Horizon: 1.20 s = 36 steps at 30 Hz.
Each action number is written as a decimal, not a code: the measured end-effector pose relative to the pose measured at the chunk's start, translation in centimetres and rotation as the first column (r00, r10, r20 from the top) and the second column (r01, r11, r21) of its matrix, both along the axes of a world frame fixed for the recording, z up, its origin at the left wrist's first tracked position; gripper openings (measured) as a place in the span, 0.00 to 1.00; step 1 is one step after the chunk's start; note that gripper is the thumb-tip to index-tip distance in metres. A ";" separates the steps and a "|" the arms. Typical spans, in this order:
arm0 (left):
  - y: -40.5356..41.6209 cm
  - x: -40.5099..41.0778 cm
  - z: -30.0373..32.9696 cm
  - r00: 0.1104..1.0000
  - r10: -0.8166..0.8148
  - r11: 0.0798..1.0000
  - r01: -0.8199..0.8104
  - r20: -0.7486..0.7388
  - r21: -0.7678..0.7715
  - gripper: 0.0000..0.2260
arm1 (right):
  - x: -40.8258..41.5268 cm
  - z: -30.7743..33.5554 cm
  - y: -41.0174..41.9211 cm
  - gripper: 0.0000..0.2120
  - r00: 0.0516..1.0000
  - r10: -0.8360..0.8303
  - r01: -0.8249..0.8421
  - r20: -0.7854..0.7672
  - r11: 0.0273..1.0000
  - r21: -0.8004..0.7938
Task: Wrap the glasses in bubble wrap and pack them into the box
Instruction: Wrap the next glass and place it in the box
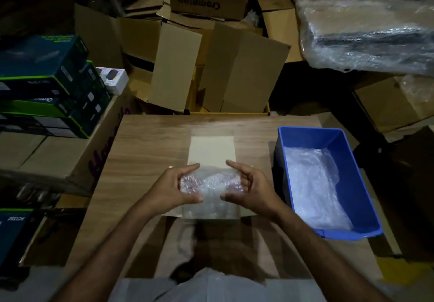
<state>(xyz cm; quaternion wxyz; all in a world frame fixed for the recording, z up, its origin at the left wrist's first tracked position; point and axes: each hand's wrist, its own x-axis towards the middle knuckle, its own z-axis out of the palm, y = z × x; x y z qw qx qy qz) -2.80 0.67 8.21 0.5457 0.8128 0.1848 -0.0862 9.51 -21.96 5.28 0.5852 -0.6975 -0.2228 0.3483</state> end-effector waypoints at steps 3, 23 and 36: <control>-0.1 0.5 0.5 0.999 -0.050 0.975 0.053 -0.017 0.215 0.28 | 0.2 0.7 0.8 0.23 0.966 0.117 -0.070 0.232 0.977 -0.200; -0.1 -1.1 -2.9 0.982 0.159 0.887 -0.187 -0.102 -0.422 0.11 | -1.7 -2.7 0.4 0.08 0.958 -0.075 0.122 -0.277 0.980 0.159; -0.9 -1.4 -4.7 0.979 0.145 0.984 -0.128 0.140 -0.126 0.16 | -2.2 -3.6 1.0 0.07 0.999 -0.035 0.038 -0.028 0.994 0.105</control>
